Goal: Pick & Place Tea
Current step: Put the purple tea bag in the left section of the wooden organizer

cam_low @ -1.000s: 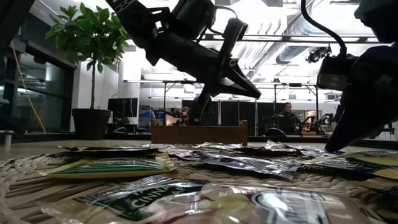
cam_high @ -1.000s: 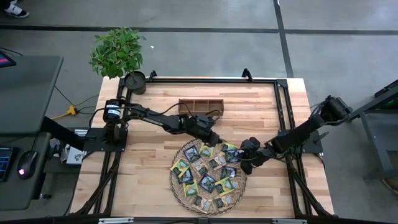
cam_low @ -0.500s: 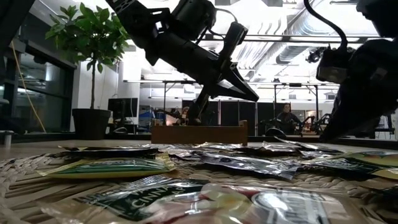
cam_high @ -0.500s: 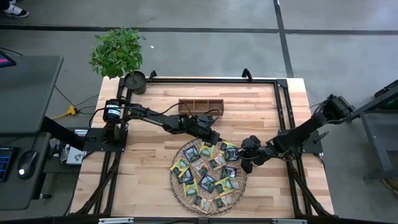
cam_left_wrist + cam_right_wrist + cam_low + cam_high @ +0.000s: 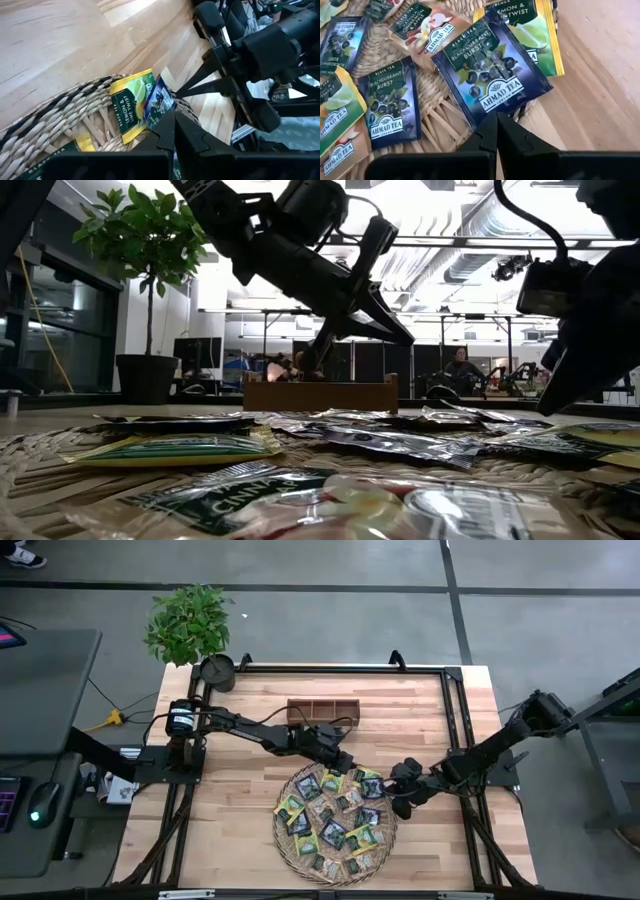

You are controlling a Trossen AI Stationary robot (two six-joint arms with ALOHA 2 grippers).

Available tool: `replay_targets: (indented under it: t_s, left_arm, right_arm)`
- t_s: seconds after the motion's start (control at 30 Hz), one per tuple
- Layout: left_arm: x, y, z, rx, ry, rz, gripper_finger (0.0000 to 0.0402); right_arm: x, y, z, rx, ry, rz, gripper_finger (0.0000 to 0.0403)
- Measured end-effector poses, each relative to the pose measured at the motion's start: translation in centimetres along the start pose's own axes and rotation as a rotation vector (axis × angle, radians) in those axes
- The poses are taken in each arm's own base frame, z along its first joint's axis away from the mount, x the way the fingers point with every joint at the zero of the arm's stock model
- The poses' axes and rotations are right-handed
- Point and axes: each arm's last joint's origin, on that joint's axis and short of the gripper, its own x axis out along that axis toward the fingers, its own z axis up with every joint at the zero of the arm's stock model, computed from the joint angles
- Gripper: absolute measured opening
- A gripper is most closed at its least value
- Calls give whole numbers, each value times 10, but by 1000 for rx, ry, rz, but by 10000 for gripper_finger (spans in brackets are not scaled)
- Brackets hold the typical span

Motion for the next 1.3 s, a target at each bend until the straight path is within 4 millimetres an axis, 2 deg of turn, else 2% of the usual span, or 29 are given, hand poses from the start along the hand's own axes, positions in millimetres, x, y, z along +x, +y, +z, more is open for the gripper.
replay_targets:
  t_s: [0.6,0.67,0.87,1.0,1.1,1.3]
  left_arm:
    - [0,1,0,0,-1,9,0]
    - [5,5,-1,-1,0,11,0]
    - [7,6,-3,-72,52,-11,0]
    - [15,15,-8,-114,99,-13,0]
    - [14,10,-6,-132,110,-49,0]
    - [14,11,-8,-192,153,-49,28]
  right_arm:
    - [6,3,-2,11,26,29,0]
    - [8,2,-3,8,33,26,0]
    - [13,2,-5,18,40,6,0]
    - [15,2,-6,17,43,-5,0]
    - [15,1,-7,16,44,-7,0]
    - [15,1,-7,13,40,-15,0]
